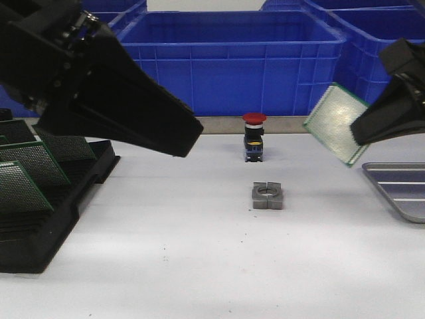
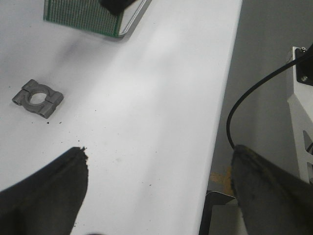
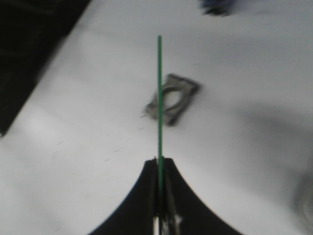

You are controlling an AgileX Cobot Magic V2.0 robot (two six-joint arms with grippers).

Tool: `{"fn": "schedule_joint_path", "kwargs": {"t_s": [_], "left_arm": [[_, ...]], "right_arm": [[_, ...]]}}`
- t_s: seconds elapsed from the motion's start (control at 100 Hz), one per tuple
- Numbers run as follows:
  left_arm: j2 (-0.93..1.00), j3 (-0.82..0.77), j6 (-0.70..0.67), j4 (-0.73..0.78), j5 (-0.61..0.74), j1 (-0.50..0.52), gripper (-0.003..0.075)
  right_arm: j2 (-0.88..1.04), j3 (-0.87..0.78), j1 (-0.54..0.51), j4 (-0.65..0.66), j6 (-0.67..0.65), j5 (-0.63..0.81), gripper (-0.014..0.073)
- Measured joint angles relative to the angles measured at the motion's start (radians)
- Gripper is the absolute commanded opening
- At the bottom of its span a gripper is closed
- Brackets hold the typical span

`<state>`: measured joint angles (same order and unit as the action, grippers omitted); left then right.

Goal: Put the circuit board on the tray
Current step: 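Carry the board with the right gripper and lower it onto the silver tray, then pull a second green board from the rack with the left gripper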

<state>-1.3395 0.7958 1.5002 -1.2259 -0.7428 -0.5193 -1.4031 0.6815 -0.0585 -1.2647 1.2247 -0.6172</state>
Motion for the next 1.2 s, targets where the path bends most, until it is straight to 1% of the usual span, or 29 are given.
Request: {"fn": "schedule_joint_path", "kwargs": {"t_s": [0.11,0.2,0.41,0.48,0.57,0.62,0.74,0.81,0.84,0.9,1.04,1.11,1.2], "left_arm": [[0.000,0.000,0.000,-0.007,0.000,0.000,0.0547],[0.000,0.000,0.000,-0.013,0.000,0.000,0.0547],[0.000,0.000,0.000,-0.017,0.000,0.000,0.0547],[0.000,0.000,0.000,-0.019,0.000,0.000,0.0547],[0.000,0.000,0.000,-0.019,0.000,0.000,0.0547],[0.000,0.000,0.000,-0.019,0.000,0.000,0.0547],[0.000,0.000,0.000,-0.020,0.000,0.000,0.0547],[0.000,0.000,0.000,-0.020,0.000,0.000,0.0547],[0.000,0.000,0.000,-0.020,0.002,0.000,0.0547],[0.000,0.000,0.000,-0.011,0.012,0.004,0.0547],[0.000,0.019,0.000,0.028,0.022,0.044,0.0547],[0.008,0.038,0.000,0.082,0.022,0.071,0.0547],[0.030,0.062,0.000,0.194,0.022,0.104,0.0547]], "right_arm": [[-0.015,0.000,-0.078,0.000,-0.002,0.109,-0.0067],[-0.034,0.000,-0.114,-0.004,-0.002,0.176,-0.0067],[-0.083,0.000,-0.132,-0.010,-0.002,0.252,-0.0066],[-0.097,0.000,-0.132,-0.010,-0.002,0.265,-0.0044],[-0.103,0.000,-0.132,-0.012,-0.002,0.288,0.0059],[-0.103,0.000,-0.132,-0.012,-0.002,0.308,0.0146],[-0.103,0.000,-0.132,-0.015,-0.004,0.365,0.0420],[-0.103,0.000,-0.132,-0.018,-0.004,0.405,0.0540],[-0.103,0.000,-0.132,-0.017,-0.004,0.422,0.0572],[-0.100,0.000,-0.132,-0.019,-0.004,0.455,0.0607],[-0.073,0.000,-0.132,-0.021,-0.004,0.489,0.0601],[-0.063,0.000,-0.132,-0.021,-0.004,0.489,0.0601],[-0.059,0.000,-0.132,-0.021,-0.004,0.471,0.0601]]}}
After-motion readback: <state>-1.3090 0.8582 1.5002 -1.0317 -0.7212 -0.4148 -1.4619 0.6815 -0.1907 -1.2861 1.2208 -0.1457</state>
